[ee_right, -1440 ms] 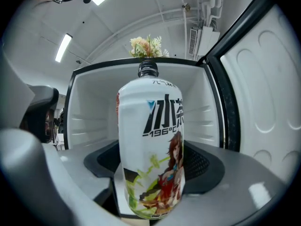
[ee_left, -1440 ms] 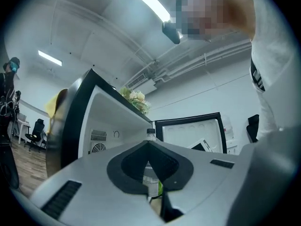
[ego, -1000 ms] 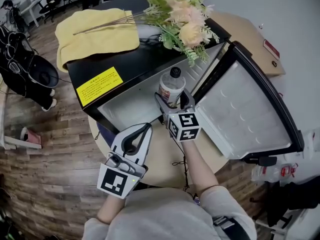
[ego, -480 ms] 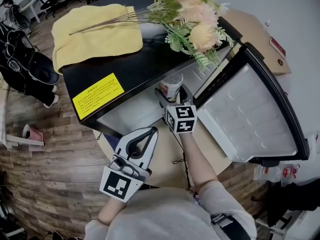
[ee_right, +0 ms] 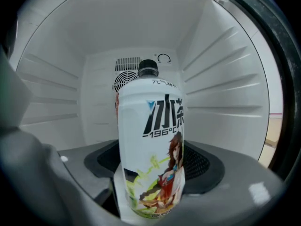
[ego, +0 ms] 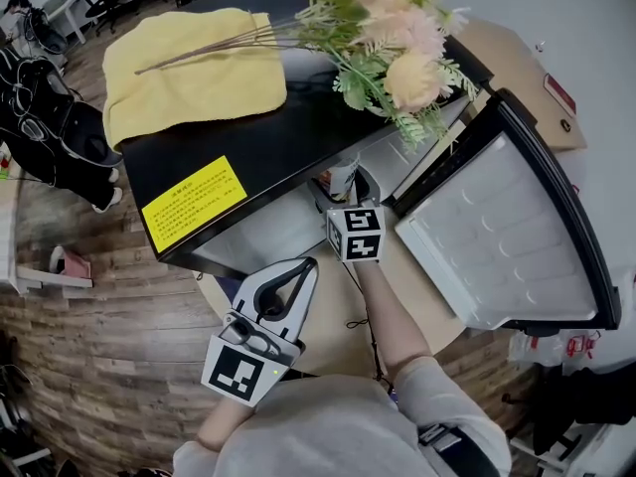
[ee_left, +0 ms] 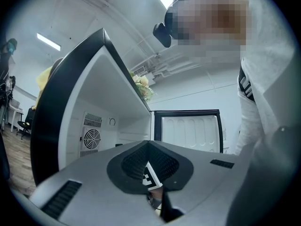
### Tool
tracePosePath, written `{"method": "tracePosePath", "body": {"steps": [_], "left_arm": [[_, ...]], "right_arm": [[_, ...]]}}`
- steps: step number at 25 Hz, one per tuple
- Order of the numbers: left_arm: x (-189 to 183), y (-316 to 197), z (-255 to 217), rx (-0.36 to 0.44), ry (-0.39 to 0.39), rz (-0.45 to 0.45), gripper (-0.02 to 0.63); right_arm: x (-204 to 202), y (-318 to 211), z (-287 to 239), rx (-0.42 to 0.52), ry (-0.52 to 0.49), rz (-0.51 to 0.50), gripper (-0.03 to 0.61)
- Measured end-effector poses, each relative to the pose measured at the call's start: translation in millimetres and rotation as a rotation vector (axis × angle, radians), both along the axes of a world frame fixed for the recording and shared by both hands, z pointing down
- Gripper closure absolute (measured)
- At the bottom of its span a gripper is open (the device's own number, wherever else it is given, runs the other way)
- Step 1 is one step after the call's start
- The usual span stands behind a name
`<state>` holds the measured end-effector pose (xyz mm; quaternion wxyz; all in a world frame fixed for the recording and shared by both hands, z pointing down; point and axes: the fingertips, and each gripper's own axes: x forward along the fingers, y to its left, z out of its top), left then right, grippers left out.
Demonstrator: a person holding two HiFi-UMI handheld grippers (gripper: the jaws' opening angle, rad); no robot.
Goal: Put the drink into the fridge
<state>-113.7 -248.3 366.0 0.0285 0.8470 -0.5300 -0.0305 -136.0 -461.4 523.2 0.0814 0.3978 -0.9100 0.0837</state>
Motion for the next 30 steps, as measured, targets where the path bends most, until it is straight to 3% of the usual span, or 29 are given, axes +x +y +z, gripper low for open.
{"method": "tracePosePath", "body": {"steps": [30], "left_arm": [[-6.7,-1.2,5.6,-0.020,0.003,-0.018,0.606]], "right_arm": [[0.5,14.2,18.3,0.035,-0.011,0.035,0.172]]}}
